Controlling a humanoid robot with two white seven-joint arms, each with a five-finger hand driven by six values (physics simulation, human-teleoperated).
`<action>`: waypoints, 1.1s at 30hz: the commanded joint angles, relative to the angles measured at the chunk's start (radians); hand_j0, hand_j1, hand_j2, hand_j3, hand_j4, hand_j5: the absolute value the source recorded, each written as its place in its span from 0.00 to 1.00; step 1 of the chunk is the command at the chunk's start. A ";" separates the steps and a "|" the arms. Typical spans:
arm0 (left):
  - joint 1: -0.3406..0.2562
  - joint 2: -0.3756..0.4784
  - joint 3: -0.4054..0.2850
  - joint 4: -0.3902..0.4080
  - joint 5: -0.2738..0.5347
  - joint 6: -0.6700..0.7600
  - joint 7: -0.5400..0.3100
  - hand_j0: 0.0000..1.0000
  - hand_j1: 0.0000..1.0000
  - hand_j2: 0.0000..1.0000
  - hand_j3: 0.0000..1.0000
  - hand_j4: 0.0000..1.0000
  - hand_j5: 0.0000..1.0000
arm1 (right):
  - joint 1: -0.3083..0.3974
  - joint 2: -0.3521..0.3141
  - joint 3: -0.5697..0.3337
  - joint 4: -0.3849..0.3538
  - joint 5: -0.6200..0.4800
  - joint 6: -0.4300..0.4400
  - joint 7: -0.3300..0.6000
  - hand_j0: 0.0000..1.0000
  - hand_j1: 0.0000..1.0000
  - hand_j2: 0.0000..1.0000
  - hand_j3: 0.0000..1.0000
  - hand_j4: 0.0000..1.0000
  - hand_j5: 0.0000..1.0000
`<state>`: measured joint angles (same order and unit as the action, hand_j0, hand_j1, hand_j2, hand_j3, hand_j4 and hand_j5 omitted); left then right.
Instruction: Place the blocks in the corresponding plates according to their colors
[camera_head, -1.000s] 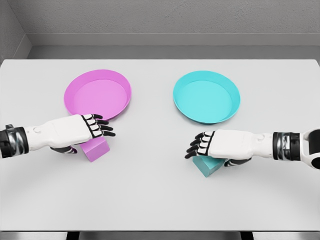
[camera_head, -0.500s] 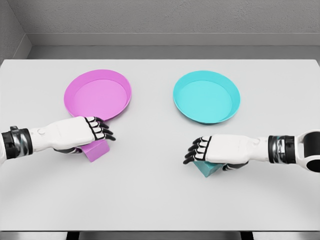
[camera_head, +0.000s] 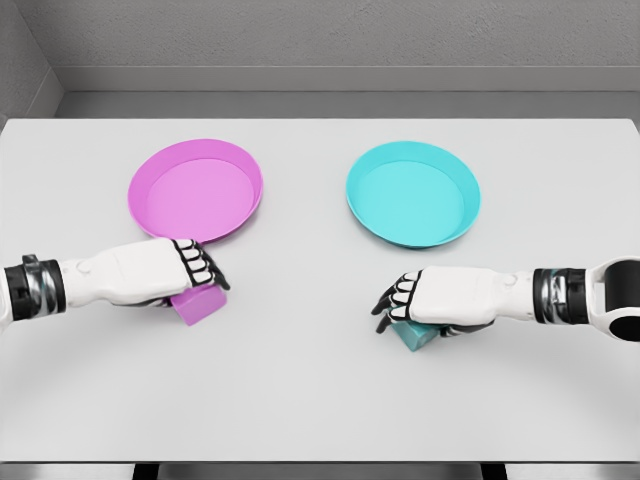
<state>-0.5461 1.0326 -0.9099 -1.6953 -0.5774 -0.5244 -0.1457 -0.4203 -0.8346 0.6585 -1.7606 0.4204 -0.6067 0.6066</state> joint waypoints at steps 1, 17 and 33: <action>-0.002 0.003 -0.001 -0.001 0.004 -0.023 -0.003 0.49 0.49 0.49 0.49 0.49 0.49 | 0.000 0.002 0.000 0.001 0.011 -0.004 0.004 0.72 0.72 0.72 0.72 0.72 0.72; -0.176 -0.022 0.003 0.155 0.110 -0.025 -0.003 0.39 0.39 0.39 0.39 0.39 0.39 | -0.009 0.015 -0.083 0.006 0.005 -0.004 0.004 0.67 0.67 0.67 0.67 0.67 0.67; -0.308 -0.319 0.017 0.528 0.117 0.044 -0.014 0.47 0.47 0.47 0.47 0.47 0.47 | -0.304 0.227 -0.100 0.257 0.017 -0.004 0.004 0.67 0.67 0.67 0.67 0.67 0.67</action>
<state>-0.8544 0.7463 -0.8928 -1.1990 -0.4650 -0.5023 -0.1594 -0.7332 -0.6593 0.5574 -1.5830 0.4349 -0.6128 0.6112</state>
